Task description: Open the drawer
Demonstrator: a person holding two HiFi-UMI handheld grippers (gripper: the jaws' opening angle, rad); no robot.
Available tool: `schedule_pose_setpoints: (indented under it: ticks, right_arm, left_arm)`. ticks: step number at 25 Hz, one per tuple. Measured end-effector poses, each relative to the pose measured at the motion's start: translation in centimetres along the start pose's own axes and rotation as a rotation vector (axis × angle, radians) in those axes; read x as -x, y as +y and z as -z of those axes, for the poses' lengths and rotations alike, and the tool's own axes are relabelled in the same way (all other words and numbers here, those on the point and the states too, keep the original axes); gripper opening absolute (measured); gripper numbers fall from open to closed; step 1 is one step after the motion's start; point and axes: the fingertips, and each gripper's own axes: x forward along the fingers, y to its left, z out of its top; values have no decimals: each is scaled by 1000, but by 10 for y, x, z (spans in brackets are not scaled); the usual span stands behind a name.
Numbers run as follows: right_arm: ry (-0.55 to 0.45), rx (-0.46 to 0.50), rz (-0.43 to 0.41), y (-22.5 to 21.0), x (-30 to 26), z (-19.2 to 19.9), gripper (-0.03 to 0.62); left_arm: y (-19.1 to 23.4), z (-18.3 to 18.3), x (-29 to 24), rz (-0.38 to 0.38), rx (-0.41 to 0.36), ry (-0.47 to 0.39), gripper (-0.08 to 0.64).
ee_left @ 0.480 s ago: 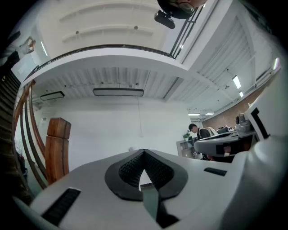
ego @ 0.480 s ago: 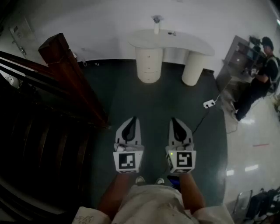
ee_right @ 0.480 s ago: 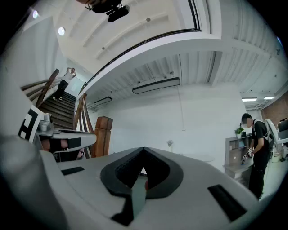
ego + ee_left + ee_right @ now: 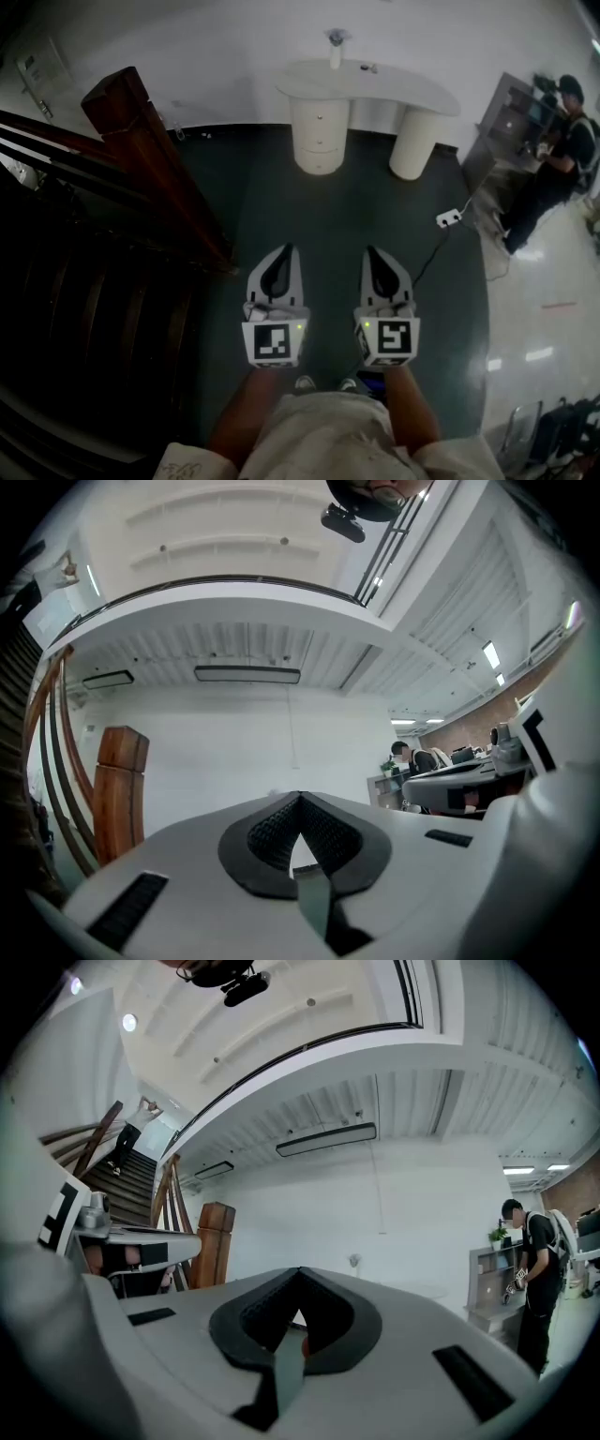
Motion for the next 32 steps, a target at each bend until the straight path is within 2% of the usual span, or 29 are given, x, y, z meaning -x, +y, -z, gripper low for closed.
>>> schedule_pose_setpoints:
  ticks: [6, 14, 21, 25, 32]
  right_arm:
    - [-18, -15, 4, 11, -10, 1, 5]
    - [-13, -23, 27, -5, -36, 12, 5]
    - [-20, -51, 7, -59, -104, 26, 5]
    - [-13, -26, -23, -93, -152, 31, 5]
    - [-14, -36, -52, -152, -220, 38, 5]
  left_arm:
    - [13, 1, -1, 27, 4, -14, 2]
    - [19, 13, -33, 39, 16, 1, 2]
    - [14, 26, -116, 16, -12, 9, 2]
    - [12, 34, -175, -15, -5, 27, 2]
    - [-1, 44, -260, -55, -13, 34, 2]
